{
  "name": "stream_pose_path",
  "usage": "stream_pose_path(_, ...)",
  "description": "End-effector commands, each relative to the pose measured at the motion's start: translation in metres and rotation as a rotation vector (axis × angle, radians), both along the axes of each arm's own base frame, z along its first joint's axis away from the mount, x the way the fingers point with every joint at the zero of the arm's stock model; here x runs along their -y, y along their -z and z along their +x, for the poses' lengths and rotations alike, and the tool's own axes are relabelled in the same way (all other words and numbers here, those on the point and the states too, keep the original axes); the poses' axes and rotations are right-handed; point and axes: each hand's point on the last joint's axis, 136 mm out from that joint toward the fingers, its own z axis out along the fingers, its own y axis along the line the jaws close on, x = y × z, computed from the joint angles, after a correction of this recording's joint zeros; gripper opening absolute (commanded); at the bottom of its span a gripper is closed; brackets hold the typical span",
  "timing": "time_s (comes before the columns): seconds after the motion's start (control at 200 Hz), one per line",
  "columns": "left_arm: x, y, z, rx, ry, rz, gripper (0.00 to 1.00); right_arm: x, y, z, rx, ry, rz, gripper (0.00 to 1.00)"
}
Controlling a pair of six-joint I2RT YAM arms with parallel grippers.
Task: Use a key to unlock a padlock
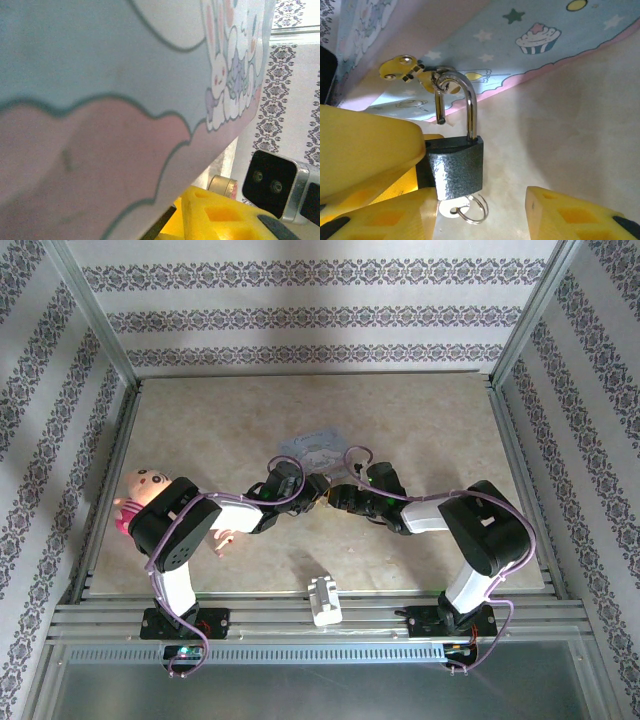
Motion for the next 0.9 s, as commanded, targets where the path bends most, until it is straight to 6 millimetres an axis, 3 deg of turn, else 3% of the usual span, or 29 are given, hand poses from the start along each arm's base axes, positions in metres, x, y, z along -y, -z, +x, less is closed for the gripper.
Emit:
stream_pose_path(0.0, -0.009, 0.04, -0.036, -0.203, 0.013, 0.023, 0.32, 0.0, -0.011, 0.016, 0.067, 0.02, 0.008, 0.5)
stream_pose_path(0.115, -0.015, 0.036, -0.036, -0.196, 0.0, 0.032, 0.33, 0.004, -0.01, 0.016, 0.069, 0.033, -0.005, 0.49)
stream_pose_path(0.135, -0.016, 0.035, -0.035, -0.195, -0.002, 0.034, 0.45, 0.006, -0.01, 0.016, 0.07, 0.037, -0.008, 0.49)
stream_pose_path(0.18, -0.018, 0.034, -0.036, -0.193, -0.005, 0.039, 0.57, 0.007, -0.011, 0.016, 0.075, 0.043, -0.012, 0.49)
stream_pose_path(0.36, -0.024, 0.027, -0.038, -0.175, -0.007, 0.058, 0.79, 0.013, -0.021, 0.018, 0.099, 0.064, -0.031, 0.5)
stream_pose_path(0.455, -0.028, 0.02, -0.037, -0.156, -0.009, 0.072, 1.0, 0.014, -0.025, 0.018, 0.107, 0.072, -0.05, 0.5)
stream_pose_path(0.68, -0.046, -0.01, -0.029, -0.046, -0.029, 0.164, 0.99, 0.014, -0.029, 0.013, 0.115, 0.081, -0.208, 0.5)
stream_pose_path(0.895, -0.088, -0.044, -0.016, 0.081, -0.117, 0.315, 0.99, 0.008, -0.028, 0.006, 0.11, 0.082, -0.386, 0.51)
